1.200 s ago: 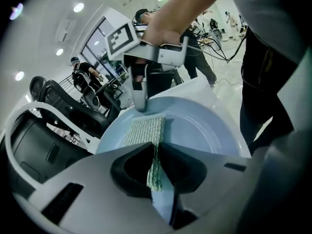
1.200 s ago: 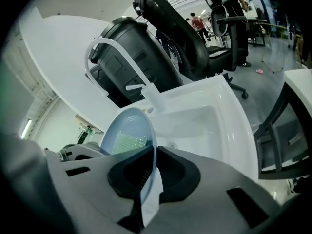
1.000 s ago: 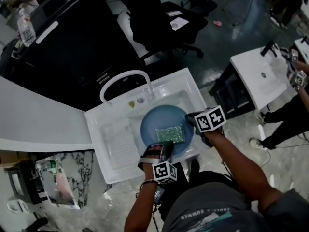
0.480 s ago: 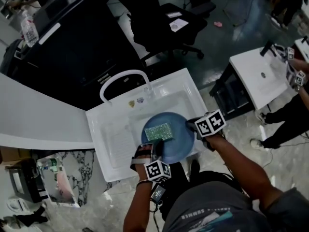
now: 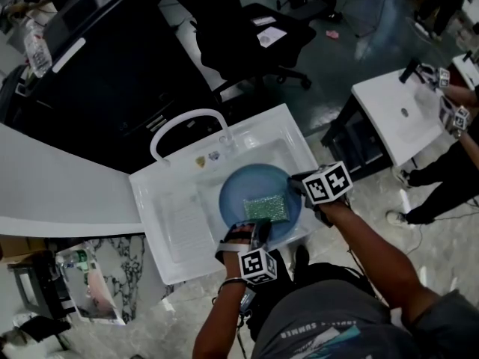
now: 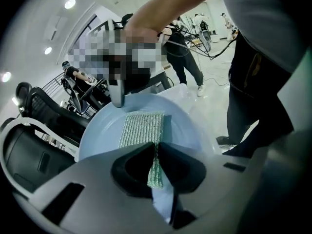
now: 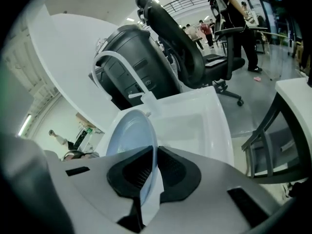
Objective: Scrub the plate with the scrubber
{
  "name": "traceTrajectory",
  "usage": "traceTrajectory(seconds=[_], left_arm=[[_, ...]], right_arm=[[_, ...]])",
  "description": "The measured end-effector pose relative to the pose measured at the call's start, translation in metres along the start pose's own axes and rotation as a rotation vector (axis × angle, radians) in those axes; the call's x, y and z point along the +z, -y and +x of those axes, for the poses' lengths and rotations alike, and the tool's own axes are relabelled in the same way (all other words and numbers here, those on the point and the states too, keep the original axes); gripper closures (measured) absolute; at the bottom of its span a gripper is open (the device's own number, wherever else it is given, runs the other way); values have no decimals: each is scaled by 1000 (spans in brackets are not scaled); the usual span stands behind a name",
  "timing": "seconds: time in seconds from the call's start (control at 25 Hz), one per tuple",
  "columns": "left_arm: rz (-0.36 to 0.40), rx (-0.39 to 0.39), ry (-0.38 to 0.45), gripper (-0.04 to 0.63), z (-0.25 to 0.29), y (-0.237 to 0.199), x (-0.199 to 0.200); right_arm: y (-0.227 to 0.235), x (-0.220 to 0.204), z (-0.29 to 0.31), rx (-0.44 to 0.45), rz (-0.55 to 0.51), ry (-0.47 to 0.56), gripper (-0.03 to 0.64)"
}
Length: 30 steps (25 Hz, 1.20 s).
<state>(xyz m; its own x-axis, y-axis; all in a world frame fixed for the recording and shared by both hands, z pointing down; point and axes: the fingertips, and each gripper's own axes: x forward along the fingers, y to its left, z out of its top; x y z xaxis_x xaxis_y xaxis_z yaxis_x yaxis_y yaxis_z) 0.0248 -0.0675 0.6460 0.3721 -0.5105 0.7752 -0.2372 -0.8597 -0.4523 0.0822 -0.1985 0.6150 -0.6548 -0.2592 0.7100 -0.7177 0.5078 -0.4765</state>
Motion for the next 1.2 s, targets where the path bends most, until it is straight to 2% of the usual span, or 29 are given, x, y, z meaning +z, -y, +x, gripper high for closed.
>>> traceTrajectory(seconds=[0.08,0.2,0.4,0.56,0.68,0.88,1.08,1.2], left_arm=[[2,-18,-5,555,-3,12,-3],[-2,4,-28,555,-11,11,-18],[-44,111,-87,555,-22,-30,-55],[-49,136,-88,555,-23,-58,-56],[-22,115,-61,555,-12,-58,-39],[-13,39,-6,557,3,-33,-12],[17,-27,12,558,4,-1,1],[25,-24,9,559,-3,6,0]], right_arm=[[8,6,-5,-14,11,17,569],[10,9,-9,-17,9,18,568],[-12,-6,0,32,-22,-28,569],[-36,-16,13,82,-14,-47,568],[-43,-15,17,79,-36,-48,568],[-24,-3,6,36,-35,-22,561],[4,9,-11,2,13,23,561],[16,16,-19,-8,40,47,561]])
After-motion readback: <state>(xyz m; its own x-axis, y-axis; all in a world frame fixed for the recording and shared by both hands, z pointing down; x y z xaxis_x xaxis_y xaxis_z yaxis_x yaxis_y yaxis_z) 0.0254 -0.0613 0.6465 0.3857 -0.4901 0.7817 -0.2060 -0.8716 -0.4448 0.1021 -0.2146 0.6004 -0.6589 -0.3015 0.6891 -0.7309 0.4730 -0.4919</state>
